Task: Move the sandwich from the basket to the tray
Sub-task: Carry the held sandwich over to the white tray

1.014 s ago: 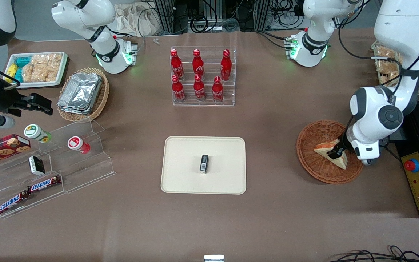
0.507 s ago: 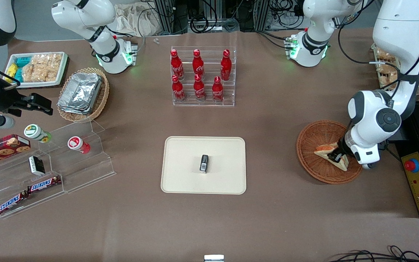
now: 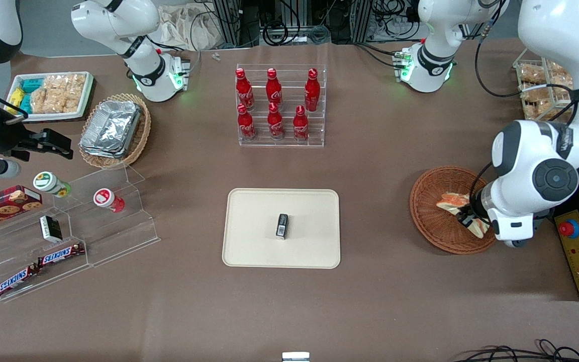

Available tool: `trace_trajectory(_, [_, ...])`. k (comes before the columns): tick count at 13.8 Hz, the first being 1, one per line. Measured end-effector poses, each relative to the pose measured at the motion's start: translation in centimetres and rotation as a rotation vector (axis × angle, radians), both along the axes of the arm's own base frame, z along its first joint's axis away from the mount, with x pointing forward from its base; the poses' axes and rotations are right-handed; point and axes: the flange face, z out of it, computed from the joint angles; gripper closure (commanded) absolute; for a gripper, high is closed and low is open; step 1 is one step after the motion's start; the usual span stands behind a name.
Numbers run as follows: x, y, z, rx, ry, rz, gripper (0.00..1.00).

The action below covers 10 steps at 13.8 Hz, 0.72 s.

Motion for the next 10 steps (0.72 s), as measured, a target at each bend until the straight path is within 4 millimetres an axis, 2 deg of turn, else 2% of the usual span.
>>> trace_trajectory(2, [0.3, -4.5, 5.2, -0.009, -0.033, -0.098, 1.00])
trace_trajectory(3, [-0.1, -7.3, 6.8, -0.014, -0.048, -0.148, 1.00])
trace_trajectory(4, [-0.8, -10.5, 7.3, -0.020, -0.053, -0.203, 1.00])
trace_trajectory(5, [-1.7, -14.1, 6.7, -0.024, -0.046, -0.260, 1.00])
trace_trajectory(7, [-3.4, -21.8, 3.3, -0.029, -0.008, -0.373, 1.00])
trace_trajectory(9, [-4.0, -28.6, -1.8, -0.044, 0.016, -0.454, 1.00])
trace_trajectory(10, [-3.7, -31.0, -4.8, -0.064, 0.000, -0.479, 1.00])
